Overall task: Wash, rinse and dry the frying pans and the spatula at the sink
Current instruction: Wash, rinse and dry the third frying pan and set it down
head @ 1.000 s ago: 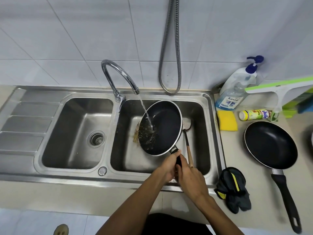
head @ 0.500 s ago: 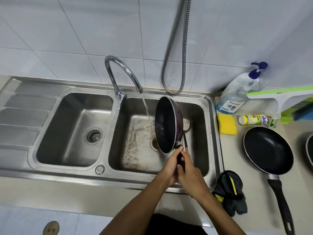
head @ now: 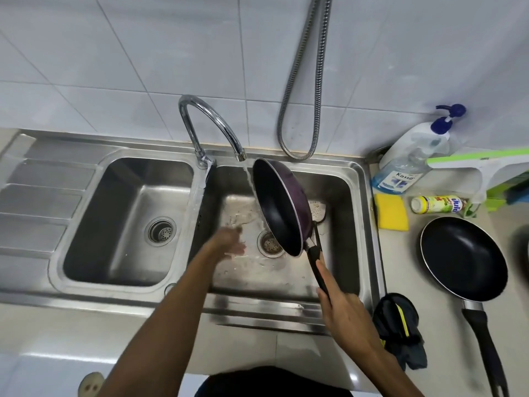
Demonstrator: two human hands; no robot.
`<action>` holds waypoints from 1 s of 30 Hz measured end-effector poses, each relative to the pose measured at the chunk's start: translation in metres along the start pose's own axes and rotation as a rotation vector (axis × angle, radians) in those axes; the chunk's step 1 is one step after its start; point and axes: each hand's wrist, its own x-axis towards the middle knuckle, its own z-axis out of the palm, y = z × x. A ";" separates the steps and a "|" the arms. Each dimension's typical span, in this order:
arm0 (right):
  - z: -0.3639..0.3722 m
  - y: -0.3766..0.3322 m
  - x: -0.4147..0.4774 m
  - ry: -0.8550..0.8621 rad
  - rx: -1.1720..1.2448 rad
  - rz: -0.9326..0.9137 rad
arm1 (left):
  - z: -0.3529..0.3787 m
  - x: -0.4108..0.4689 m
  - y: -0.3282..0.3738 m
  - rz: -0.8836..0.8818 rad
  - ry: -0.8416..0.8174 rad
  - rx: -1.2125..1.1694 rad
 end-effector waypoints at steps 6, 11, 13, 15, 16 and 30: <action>-0.017 -0.006 -0.001 -0.008 -0.087 0.027 | -0.050 0.040 0.058 0.199 0.350 -0.558; -0.020 -0.004 -0.001 0.026 -0.127 0.015 | -0.058 0.045 0.076 0.158 0.334 -0.953; -0.019 -0.002 0.000 0.037 -0.117 0.005 | -0.057 0.046 0.078 0.215 0.405 -0.937; -0.018 -0.003 0.003 0.044 -0.101 0.000 | -0.058 0.046 0.086 0.400 0.493 -0.703; -0.017 -0.003 0.004 0.046 -0.096 0.001 | -0.060 0.047 0.093 0.496 0.500 -0.556; -0.015 -0.009 -0.006 0.096 -0.060 -0.017 | -0.085 0.033 0.081 0.507 0.386 0.313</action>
